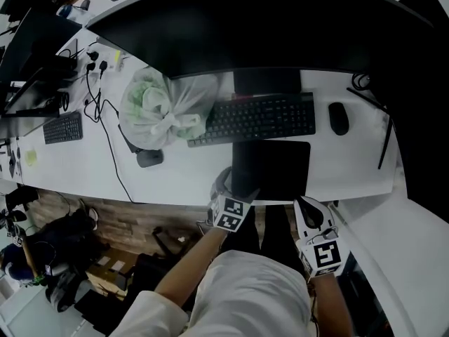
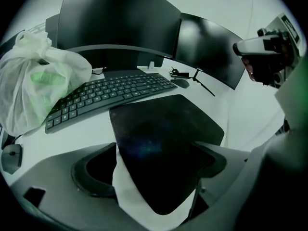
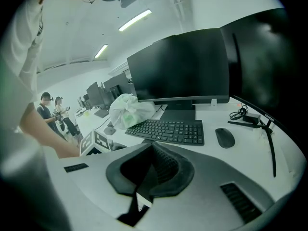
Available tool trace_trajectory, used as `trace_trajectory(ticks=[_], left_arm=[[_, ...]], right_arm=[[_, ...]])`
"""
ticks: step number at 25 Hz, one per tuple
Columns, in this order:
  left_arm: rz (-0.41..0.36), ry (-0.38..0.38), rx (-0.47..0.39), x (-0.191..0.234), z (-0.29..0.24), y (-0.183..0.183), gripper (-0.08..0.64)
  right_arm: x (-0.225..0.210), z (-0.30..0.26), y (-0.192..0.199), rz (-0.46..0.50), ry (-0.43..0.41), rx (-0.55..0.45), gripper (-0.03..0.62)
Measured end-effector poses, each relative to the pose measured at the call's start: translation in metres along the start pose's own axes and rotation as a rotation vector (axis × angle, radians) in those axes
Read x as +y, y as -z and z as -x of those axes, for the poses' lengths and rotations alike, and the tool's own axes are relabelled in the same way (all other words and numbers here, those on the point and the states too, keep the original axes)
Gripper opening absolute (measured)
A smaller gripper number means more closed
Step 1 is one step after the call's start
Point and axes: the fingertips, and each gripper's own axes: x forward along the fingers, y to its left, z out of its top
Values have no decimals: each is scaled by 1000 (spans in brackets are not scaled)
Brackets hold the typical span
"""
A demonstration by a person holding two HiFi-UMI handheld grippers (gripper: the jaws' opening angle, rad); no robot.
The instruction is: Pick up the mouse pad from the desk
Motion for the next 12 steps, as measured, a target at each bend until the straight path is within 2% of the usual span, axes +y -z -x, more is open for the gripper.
trace_trajectory(ticks=[5, 12], left_arm=[[-38, -82, 0, 1, -6, 4, 438], [-27, -98, -16, 0, -4, 7, 395]], right_arm=[[-4, -2, -2, -6, 0, -8, 12], [-9, -1, 2, -21, 11, 1, 12]])
